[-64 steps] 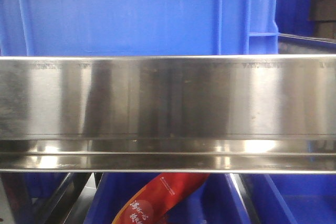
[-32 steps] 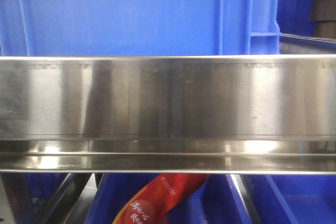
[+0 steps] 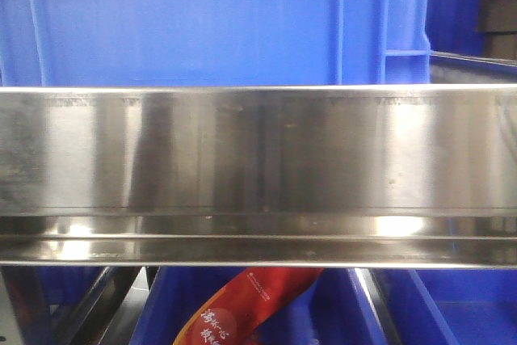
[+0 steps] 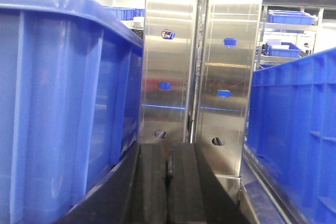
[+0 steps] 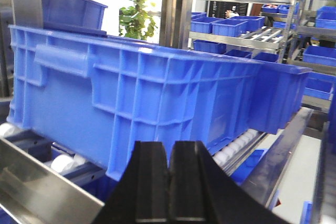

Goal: Grab PVC pipe and place in blue bin

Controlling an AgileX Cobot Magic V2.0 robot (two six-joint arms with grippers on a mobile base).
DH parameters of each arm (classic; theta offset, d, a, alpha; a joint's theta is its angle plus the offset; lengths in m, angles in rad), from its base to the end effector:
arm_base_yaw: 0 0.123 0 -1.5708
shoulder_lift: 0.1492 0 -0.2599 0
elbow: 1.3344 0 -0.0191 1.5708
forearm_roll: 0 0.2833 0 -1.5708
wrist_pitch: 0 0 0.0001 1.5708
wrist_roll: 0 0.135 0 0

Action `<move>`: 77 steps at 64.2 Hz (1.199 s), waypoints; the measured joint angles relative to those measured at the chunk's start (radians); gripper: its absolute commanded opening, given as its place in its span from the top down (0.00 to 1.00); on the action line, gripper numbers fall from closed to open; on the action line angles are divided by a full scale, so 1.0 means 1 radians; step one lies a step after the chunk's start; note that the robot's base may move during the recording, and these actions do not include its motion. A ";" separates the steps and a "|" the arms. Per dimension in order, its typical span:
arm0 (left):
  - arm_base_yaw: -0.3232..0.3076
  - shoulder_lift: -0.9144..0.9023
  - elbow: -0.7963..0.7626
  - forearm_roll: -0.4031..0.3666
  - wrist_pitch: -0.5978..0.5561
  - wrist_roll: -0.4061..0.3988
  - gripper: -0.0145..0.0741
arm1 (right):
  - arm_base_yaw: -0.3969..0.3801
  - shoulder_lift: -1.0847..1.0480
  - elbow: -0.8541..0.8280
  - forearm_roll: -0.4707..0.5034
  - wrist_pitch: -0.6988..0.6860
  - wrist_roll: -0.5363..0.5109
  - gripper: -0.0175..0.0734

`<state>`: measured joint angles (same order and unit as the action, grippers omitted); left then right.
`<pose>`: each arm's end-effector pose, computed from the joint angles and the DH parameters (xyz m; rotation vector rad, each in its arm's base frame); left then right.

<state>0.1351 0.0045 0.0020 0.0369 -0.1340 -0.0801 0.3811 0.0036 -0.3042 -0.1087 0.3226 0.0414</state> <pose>0.1546 0.0203 0.2333 -0.1169 1.3515 0.0737 0.1250 0.0451 0.2963 -0.3041 1.4772 0.2308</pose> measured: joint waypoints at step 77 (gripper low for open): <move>0.000 0.000 0.000 0.000 0.000 0.000 0.96 | -0.625 -0.002 0.173 0.137 -0.193 -0.072 0.99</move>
<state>0.1351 0.0045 0.0020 0.0369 -0.1340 -0.0801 -0.2434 0.0016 -0.1311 0.0283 0.1292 -0.0305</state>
